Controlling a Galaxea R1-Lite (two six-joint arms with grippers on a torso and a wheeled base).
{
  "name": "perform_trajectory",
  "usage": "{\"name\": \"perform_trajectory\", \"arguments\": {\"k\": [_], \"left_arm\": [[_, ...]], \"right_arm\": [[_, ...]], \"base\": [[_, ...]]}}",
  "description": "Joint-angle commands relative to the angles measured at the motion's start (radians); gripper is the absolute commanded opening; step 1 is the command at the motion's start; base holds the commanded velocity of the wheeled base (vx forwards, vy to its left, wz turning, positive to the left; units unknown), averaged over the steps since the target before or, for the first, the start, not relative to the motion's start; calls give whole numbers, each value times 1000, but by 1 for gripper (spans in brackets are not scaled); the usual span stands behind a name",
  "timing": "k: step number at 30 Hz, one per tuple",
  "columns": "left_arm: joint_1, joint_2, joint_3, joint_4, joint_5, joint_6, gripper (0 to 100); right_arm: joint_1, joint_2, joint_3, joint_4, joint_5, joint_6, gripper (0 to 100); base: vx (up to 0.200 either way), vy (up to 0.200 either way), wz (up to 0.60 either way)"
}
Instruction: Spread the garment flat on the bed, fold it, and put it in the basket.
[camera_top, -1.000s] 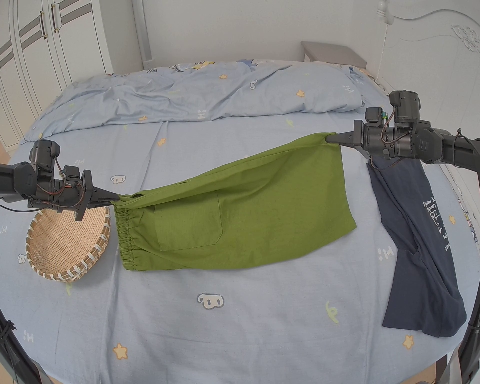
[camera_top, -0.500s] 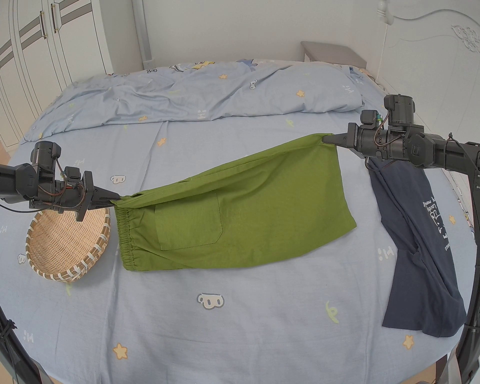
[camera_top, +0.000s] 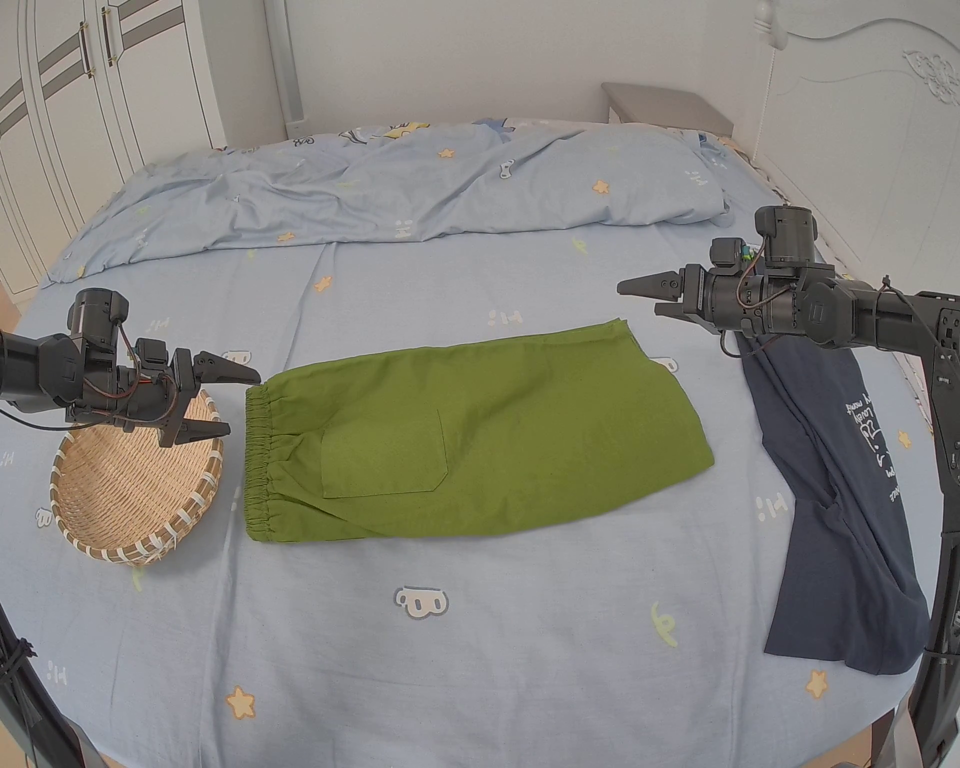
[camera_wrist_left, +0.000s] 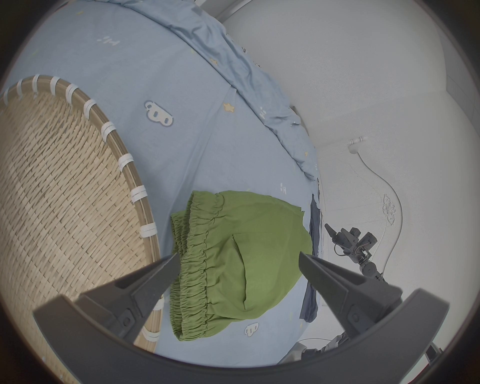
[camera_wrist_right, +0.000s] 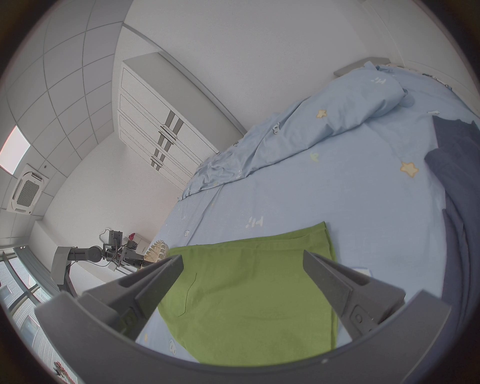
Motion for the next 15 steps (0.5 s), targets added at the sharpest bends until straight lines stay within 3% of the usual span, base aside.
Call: {"name": "perform_trajectory", "arguments": {"k": [1, 2, 3, 5, 7, 8, 13, 15], "left_arm": [[-7, -10, 54, -2, -1, 22, 100], [-7, -10, 54, -2, -1, 22, 100], [-23, -12, 117, -2, -1, 94, 100], [-23, -16, 148, -1, -3, 140, 100], [-33, -55, 223, -4, -9, 197, 100], [-33, -55, 223, -4, -9, 197, 100], [-84, -139, 338, -82, -6, 198, 100], [-88, -150, 352, -99, -4, 197, 100]], "right_arm": [[-8, -12, 58, -4, 0, 0, 100], [-8, -12, 58, -4, 0, 0, 100], [-14, -69, 141, -7, -2, -2, 100], [-20, -112, 201, -9, 0, 0, 100], [-34, -207, 353, -33, 4, 1, 100], [-34, -207, 353, -33, 4, 1, 100], [-68, -359, 669, -222, 4, 30, 100], [-76, -371, 704, -254, 4, 44, 100]], "base": [[0, 0, 0], [0, 0, 0], [0, 0, 0], [0, 0, 0], [0, 0, 0], [0, 0, 0], [0, 0, 0], [0, 0, 0]]}}
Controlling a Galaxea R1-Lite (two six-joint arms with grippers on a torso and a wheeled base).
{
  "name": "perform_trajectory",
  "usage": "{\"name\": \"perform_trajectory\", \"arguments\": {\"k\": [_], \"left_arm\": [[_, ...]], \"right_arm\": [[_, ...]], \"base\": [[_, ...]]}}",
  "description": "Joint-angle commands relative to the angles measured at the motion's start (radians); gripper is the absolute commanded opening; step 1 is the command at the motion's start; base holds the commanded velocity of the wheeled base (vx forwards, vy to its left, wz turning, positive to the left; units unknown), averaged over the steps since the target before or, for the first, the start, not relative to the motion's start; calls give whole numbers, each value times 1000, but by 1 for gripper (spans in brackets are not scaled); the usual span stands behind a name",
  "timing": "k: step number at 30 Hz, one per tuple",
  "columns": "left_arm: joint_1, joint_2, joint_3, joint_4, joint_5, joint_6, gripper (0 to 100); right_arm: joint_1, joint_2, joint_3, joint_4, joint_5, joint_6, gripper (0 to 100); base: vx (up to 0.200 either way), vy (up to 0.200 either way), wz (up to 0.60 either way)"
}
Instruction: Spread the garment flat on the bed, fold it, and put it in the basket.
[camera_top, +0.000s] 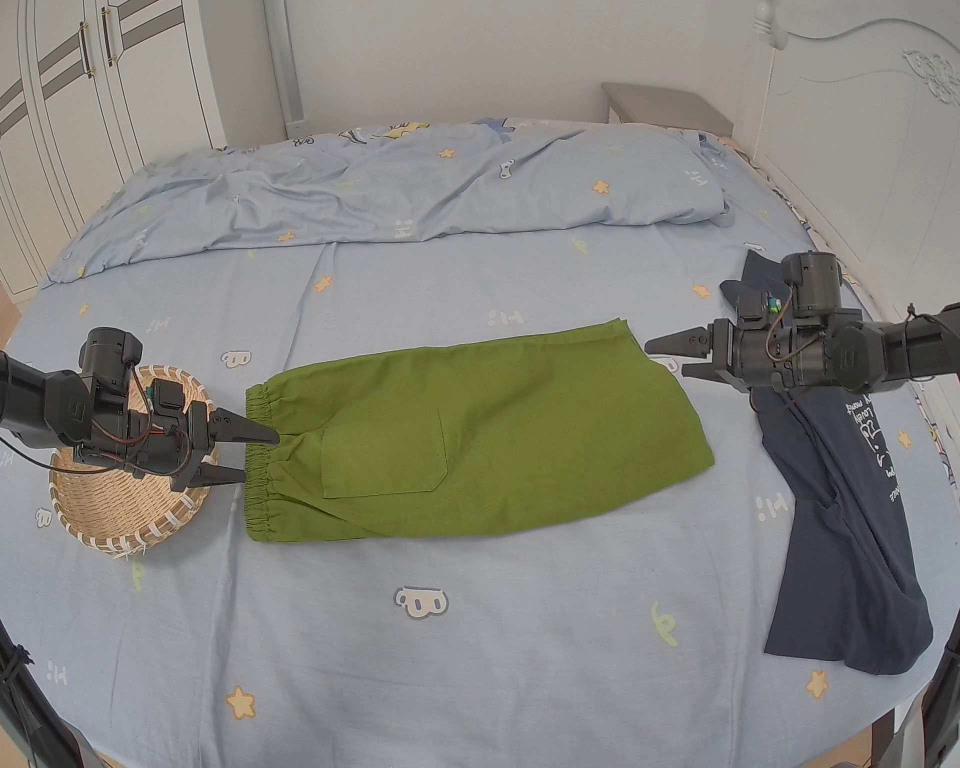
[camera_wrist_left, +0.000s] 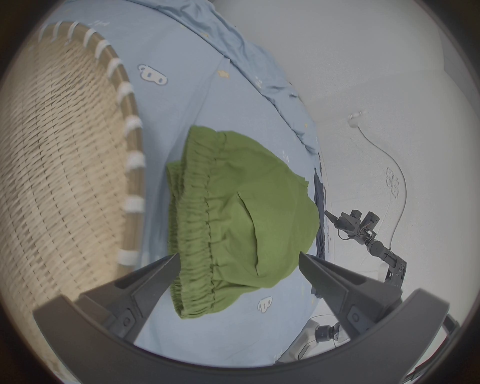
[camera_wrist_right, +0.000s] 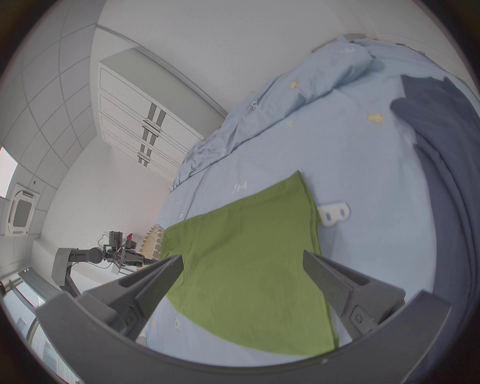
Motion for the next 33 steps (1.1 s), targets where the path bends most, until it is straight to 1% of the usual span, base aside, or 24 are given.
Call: {"name": "perform_trajectory", "arguments": {"k": [1, 3, 4, 5, 7, 8, 10, 14, 20, 27, 29, 30, 33], "left_arm": [[-58, -121, 181, -98, 2, 42, 100], [-69, -136, 212, -118, 7, 45, 100], [-70, -136, 216, -119, 7, 48, 100], [-79, -136, 244, -133, 16, 53, 100], [-86, -131, 258, -141, 31, 57, 100], [-90, -125, 278, -167, 84, 73, 100], [-92, -114, 299, -188, 140, 94, 100], [-104, -104, 333, -217, 208, 109, 100], [-104, -98, 339, -251, 214, 99, 100], [-115, -29, 339, -328, 217, 86, 100], [-113, -24, 336, -337, 217, 65, 100], [-112, -19, 333, -355, 220, 27, 100], [-110, -12, 330, -403, 237, -39, 100]], "right_arm": [[-54, -240, 363, -219, 5, 64, 100], [-67, -265, 432, -280, 8, 93, 100], [-67, -266, 440, -291, 8, 97, 100], [-70, -271, 470, -342, 21, 109, 100], [-71, -272, 483, -366, 24, 112, 100], [-65, -279, 503, -400, 25, 120, 100], [-60, -286, 510, -408, 25, 126, 100], [-54, -286, 512, -409, 25, 126, 100], [-44, -280, 513, -411, 24, 126, 100], [-36, -280, 519, -412, 24, 124, 100], [-33, -280, 519, -411, 24, 124, 100], [-33, -280, 519, -412, 24, 124, 100], [-33, -280, 519, -412, 24, 124, 100]], "base": [[0, 0, 0], [0, 0, 0], [0, 0, 0], [0, 0, 0], [0, 0, 0], [0, 0, 0], [0, 0, 0], [0, 0, 0], [0, 0, 0], [0, 0, 0], [0, 0, 0], [0, 0, 0], [0, 0, 0]]}}
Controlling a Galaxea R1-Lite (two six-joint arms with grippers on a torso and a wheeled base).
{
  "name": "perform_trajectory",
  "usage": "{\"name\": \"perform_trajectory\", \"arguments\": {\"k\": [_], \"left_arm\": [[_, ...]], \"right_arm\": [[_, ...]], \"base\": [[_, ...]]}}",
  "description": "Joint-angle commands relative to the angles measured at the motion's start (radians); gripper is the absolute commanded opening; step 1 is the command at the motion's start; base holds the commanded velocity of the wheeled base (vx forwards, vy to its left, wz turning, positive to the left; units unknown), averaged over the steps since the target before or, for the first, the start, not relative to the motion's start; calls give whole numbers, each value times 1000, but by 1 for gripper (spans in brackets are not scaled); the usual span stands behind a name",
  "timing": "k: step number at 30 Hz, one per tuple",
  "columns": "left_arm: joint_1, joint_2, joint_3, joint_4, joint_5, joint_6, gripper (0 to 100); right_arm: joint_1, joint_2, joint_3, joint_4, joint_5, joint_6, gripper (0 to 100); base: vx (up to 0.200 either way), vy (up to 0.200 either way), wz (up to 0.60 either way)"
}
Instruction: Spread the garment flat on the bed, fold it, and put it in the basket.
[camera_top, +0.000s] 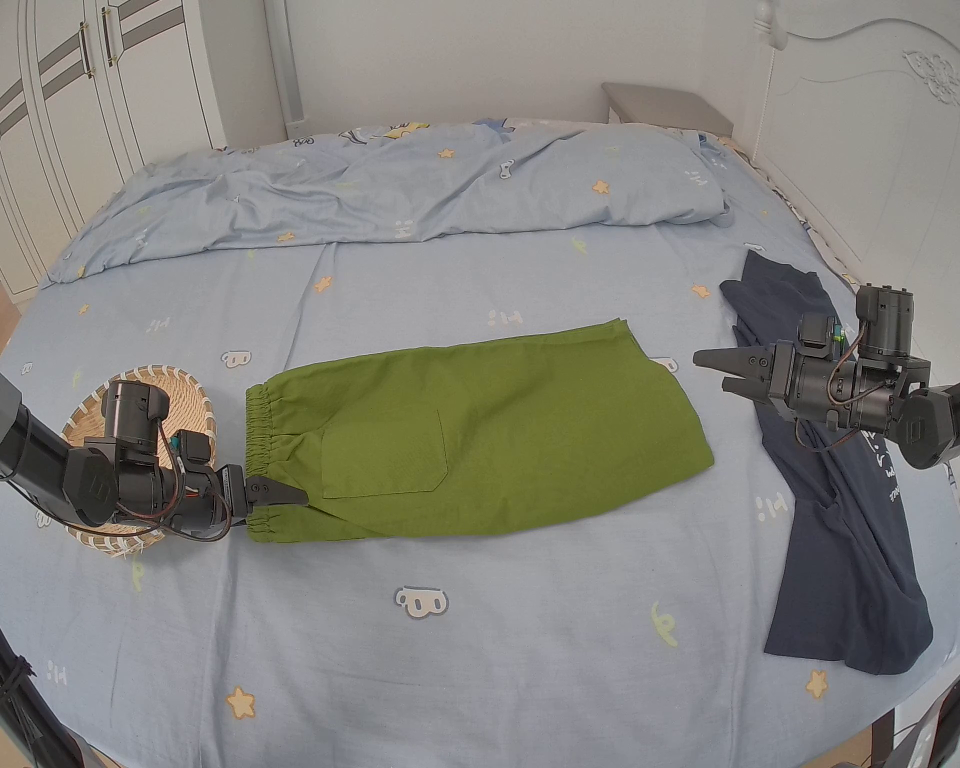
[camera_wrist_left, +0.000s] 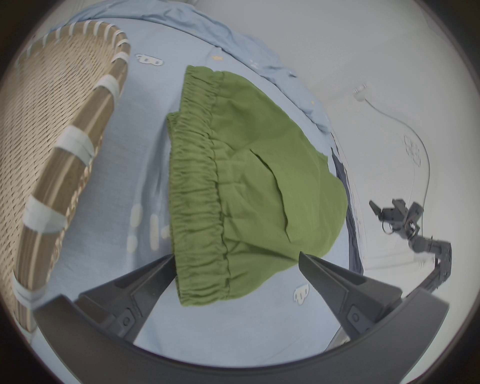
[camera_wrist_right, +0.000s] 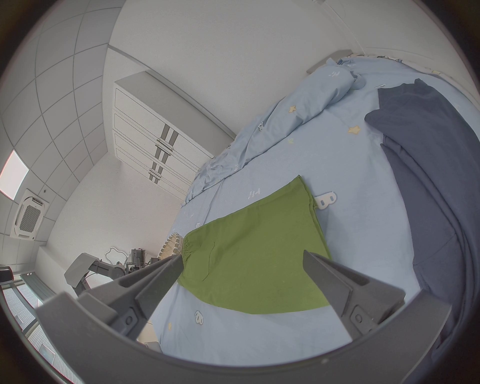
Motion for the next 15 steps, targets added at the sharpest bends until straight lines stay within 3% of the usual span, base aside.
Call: {"name": "perform_trajectory", "arguments": {"k": [1, 6, 15], "left_arm": [[5, 34, -7, -56, 24, -72, 100], [8, 48, -10, -125, 42, -130, 100], [-12, 134, -5, -219, 113, -131, 100]], "right_arm": [[1, 1, 1, -1, 0, 0, 100], [1, 1, 1, 1, 0, 0, 100], [14, 3, 5, -1, -1, -3, 100]], "base": [[0, 0, 0], [0, 0, 0], [0, 0, 0]]}}
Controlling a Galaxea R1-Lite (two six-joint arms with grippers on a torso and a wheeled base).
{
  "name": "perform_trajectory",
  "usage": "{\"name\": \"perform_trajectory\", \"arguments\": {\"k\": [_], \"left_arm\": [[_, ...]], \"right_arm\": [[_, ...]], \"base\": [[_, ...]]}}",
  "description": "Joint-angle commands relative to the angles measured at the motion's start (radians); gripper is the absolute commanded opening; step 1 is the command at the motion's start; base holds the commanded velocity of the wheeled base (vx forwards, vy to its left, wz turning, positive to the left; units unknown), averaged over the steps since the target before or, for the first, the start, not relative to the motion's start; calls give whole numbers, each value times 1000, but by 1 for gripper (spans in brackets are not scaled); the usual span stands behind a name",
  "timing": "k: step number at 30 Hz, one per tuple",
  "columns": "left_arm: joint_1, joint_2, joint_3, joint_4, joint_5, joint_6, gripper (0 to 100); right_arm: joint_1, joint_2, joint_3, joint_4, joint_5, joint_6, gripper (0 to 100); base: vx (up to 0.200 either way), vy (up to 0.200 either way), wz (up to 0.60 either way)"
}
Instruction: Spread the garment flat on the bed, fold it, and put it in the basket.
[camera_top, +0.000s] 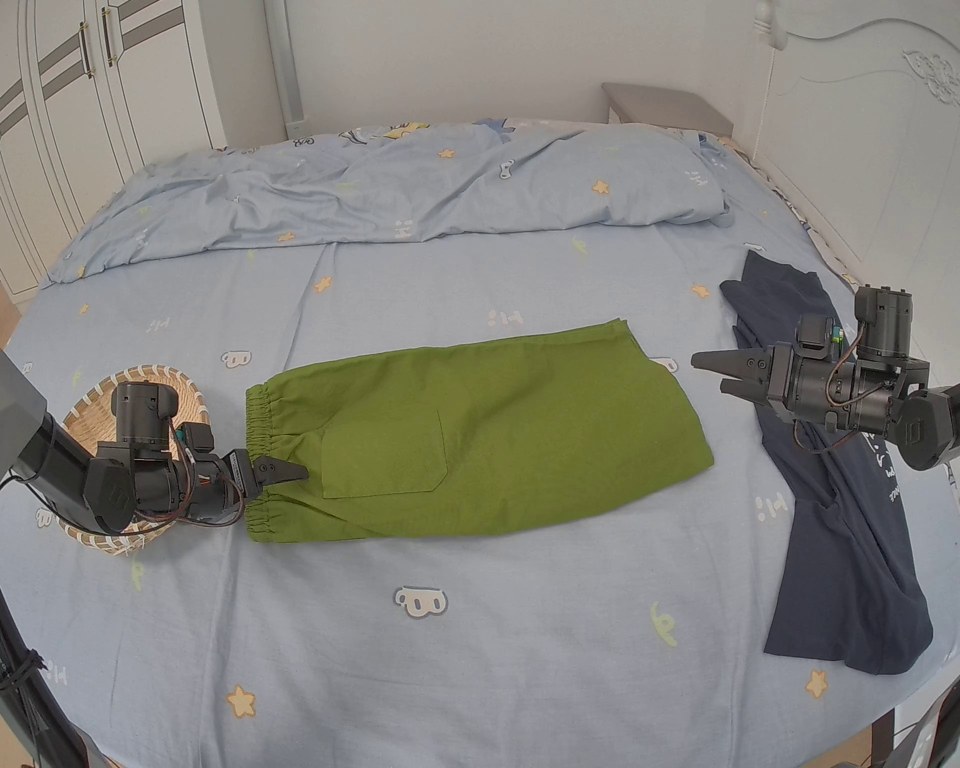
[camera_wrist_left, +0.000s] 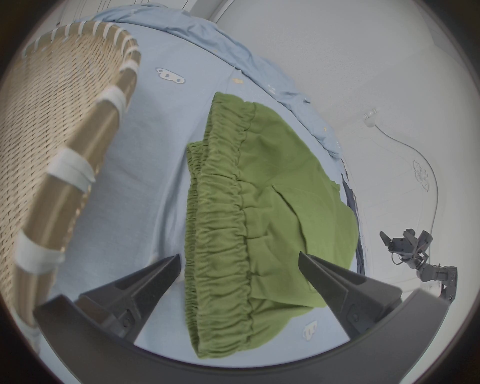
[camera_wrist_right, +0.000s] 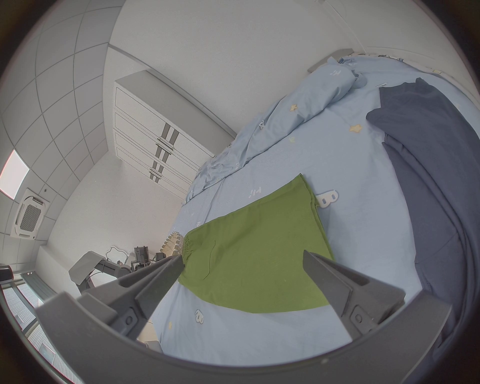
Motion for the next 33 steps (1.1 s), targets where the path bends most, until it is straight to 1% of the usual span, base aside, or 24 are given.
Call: {"name": "perform_trajectory", "arguments": {"k": [1, 3, 8, 10, 12, 13, 14, 15, 16, 17, 19, 20, 29, 33], "left_arm": [[-8, 59, -5, -18, 17, -4, 100], [-9, 59, -6, -32, 14, -20, 100], [-22, 59, -5, -118, 1, -155, 100], [-23, 62, 5, -165, -2, -188, 100], [-23, 67, 9, -191, -11, -201, 100], [-22, 81, 11, -210, -31, -212, 100], [-22, 81, 11, -211, -34, -215, 100], [-19, 84, 12, -217, -59, -220, 100], [-19, 84, 12, -217, -59, -220, 100], [-16, 88, 14, -220, -82, -220, 100], [-16, 91, 14, -220, -85, -220, 100], [-16, 93, 14, -222, -86, -220, 0], [-19, 61, 23, -220, -86, -226, 0], [-23, 16, 20, -210, -88, -234, 0]], "right_arm": [[8, 2, 4, -1, -1, -2, 100], [8, 2, 5, -1, -1, -2, 100], [8, 2, 5, -1, -1, -2, 100], [8, 2, 5, -1, -1, -4, 100], [8, 2, 5, -1, -1, -4, 100], [8, 2, 5, -1, -1, -4, 100], [8, 2, 4, -1, -1, -4, 100], [8, 2, 4, -1, -2, -4, 100], [8, 2, 4, -1, -2, -4, 100], [6, 4, 4, -1, -2, -4, 100], [6, 4, 4, -3, -2, -4, 100], [6, 4, 4, -3, -2, -4, 100], [-5, 9, -4, -1, 1, -2, 100], [-23, 81, -42, 0, -13, -25, 100]], "base": [[0, 0, 0], [0, 0, 0], [0, 0, 0], [0, 0, 0], [0, 0, 0], [0, 0, 0], [0, 0, 0], [0, 0, 0], [0, 0, 0], [0, 0, 0], [0, 0, 0], [0, 0, 0], [0, 0, 0], [0, 0, 0]]}}
